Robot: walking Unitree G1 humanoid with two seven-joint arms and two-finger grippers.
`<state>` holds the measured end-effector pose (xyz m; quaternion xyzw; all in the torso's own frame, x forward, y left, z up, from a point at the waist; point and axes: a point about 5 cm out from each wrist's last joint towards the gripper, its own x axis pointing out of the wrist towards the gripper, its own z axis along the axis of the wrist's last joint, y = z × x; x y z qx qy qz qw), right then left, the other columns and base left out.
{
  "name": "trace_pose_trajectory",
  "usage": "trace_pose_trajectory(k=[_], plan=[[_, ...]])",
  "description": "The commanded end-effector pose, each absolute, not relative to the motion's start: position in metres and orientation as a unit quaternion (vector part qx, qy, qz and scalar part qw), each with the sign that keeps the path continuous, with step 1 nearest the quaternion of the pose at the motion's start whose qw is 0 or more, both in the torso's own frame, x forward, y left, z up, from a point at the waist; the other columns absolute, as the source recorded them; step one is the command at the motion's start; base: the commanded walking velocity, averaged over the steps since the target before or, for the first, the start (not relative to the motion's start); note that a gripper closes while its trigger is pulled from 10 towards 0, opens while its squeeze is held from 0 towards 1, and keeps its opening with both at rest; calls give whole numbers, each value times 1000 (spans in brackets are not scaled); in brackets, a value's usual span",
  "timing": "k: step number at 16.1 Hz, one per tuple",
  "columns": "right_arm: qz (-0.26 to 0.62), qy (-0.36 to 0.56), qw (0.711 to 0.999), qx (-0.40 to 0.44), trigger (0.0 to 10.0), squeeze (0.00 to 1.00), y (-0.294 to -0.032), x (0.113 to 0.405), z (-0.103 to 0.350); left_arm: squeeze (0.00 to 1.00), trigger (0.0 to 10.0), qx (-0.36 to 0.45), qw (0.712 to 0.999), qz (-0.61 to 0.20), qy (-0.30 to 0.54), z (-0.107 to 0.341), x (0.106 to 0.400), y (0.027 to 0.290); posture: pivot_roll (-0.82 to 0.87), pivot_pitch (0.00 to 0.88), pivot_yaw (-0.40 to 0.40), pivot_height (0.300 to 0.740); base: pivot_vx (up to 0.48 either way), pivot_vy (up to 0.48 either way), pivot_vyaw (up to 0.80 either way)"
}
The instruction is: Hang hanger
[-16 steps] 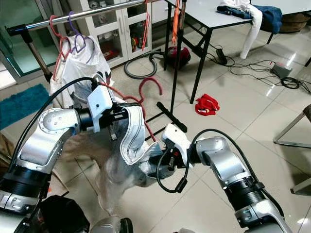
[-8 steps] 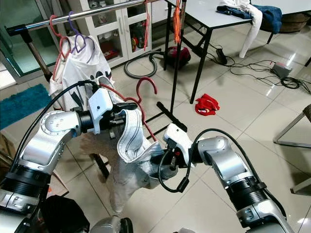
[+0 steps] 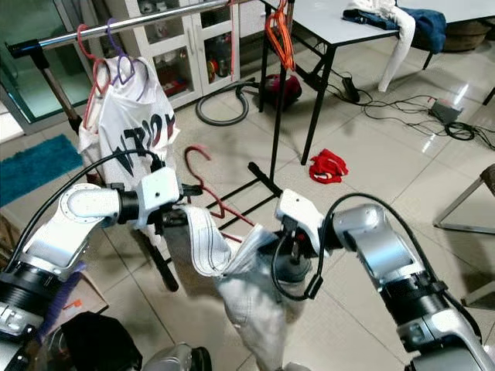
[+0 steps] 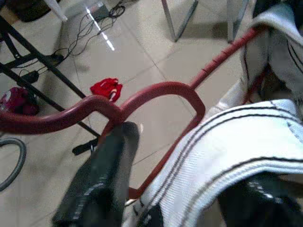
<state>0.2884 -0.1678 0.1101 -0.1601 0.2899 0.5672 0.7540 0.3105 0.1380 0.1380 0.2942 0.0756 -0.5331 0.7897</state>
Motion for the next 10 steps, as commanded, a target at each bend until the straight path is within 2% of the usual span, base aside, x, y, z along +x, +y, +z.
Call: trace_pose_trajectory(k=[1,7,8,10], plan=[[572,256,761,-165,10000,0,-163,295,123,1000,10000,318,784,-529,62,146,315,138,-88,0,66,740,0,0,0],[575,256,759,-166,10000,0,-164,293,121,1000,10000,350,775,-521,77,141,317,149,-88,0,67,740,0,0,0],[575,255,759,-166,10000,0,-164,293,121,0,10000,355,771,-522,80,140,316,151,-87,0,68,740,0,0,0],[575,252,761,-166,10000,0,-164,294,123,0,10000,375,763,-519,83,143,316,158,-87,0,68,740,0,0,0]])
